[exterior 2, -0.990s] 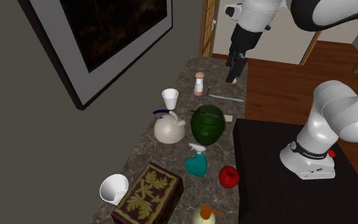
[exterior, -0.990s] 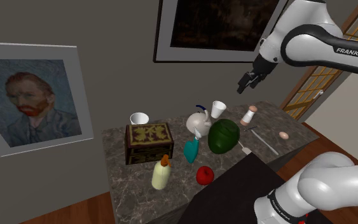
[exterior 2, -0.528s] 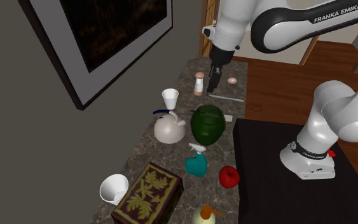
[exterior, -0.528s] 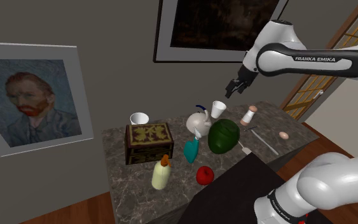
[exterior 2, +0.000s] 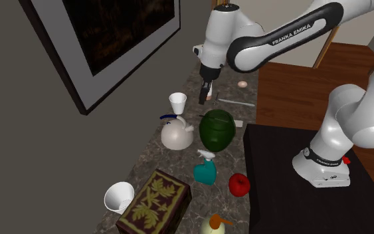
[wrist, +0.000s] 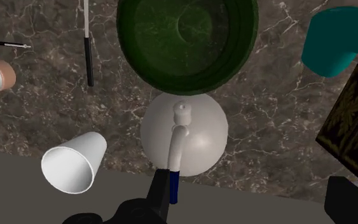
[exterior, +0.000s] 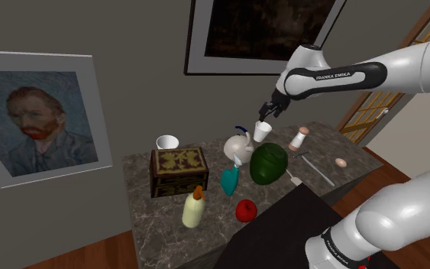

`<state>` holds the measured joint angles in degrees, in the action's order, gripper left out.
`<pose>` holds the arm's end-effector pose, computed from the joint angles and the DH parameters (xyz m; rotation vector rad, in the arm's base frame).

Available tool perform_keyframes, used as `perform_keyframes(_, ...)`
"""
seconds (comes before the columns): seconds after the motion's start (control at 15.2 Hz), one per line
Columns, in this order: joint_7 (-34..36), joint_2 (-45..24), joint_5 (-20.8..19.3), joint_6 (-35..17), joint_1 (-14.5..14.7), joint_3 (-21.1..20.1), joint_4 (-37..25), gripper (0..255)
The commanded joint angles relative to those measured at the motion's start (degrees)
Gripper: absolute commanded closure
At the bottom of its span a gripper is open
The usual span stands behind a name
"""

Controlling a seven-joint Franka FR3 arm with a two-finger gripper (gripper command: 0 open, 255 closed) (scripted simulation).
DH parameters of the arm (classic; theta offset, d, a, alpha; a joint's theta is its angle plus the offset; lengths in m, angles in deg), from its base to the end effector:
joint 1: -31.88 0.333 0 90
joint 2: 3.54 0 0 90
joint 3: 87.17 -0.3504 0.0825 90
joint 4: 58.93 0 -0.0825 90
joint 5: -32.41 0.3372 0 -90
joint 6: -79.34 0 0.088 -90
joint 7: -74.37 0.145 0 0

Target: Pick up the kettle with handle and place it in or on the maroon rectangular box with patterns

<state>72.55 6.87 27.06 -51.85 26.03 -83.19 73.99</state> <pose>0.4479 -0.0834 0.4507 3.0538 -0.1275 0.2209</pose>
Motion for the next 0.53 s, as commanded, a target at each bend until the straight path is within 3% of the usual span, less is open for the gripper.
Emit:
perform_keyframes(0.0, -0.4, -4.2, 0.4, -2.8, -0.3, 0.6, -1.3, 0)
perform_keyframes(0.46, -2.9, -19.4, 3.3, -9.5, -1.7, 1.9, -9.1, 0)
